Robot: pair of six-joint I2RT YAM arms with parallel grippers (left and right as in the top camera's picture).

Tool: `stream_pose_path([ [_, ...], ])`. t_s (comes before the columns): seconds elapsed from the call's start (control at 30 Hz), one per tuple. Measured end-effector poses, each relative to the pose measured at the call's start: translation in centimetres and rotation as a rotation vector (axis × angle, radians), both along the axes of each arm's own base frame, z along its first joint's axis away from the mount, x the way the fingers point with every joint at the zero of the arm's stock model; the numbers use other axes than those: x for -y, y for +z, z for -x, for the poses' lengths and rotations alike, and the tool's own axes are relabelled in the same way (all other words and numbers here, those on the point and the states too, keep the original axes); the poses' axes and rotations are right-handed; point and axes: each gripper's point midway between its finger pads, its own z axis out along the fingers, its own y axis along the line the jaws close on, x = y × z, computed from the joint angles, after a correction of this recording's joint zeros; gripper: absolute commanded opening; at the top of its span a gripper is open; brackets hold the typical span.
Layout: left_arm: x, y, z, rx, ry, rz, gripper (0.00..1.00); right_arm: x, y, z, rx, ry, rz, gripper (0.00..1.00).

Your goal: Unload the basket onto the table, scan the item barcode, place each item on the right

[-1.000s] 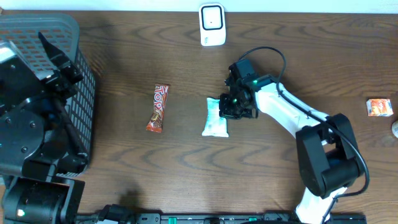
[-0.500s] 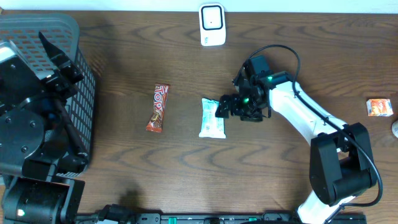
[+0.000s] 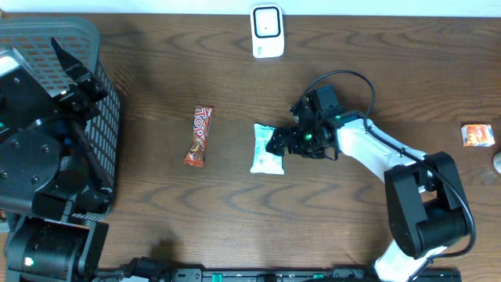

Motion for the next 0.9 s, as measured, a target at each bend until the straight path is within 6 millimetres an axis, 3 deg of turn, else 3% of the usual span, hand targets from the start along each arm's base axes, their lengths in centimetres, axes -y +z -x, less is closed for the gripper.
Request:
stream_pose_path([
  [0.1,0.0,0.0,0.0,0.001,0.0,0.0,0.98,-1.3,-0.1,-0.9,0.015,0.013,-0.048,0.98],
  [0.33,0.0,0.0,0.0,0.001,0.0,0.001,0.98,-4.0,-0.6,-0.9,-0.053,0.078,-0.181,0.78],
  [0.47,0.0,0.0,0.0,0.001,0.0,0.001,0.98,-4.4,-1.0,-0.1,-0.103,0.1,-0.218,0.43],
  [0.53,0.0,0.0,0.0,0.001,0.0,0.001,0.98,-4.4,-1.4,0.4,-0.132,0.102,-0.225,0.01],
  [0.63,0.0,0.0,0.0,0.001,0.0,0.001,0.98,-4.4,-2.3,1.2,-0.167,0.106,-0.235,0.01],
  [0.9,0.0,0.0,0.0,0.001,0.0,0.001,0.98,-5.0,-1.9,0.9,-0.111,0.159,-0.289,0.01],
])
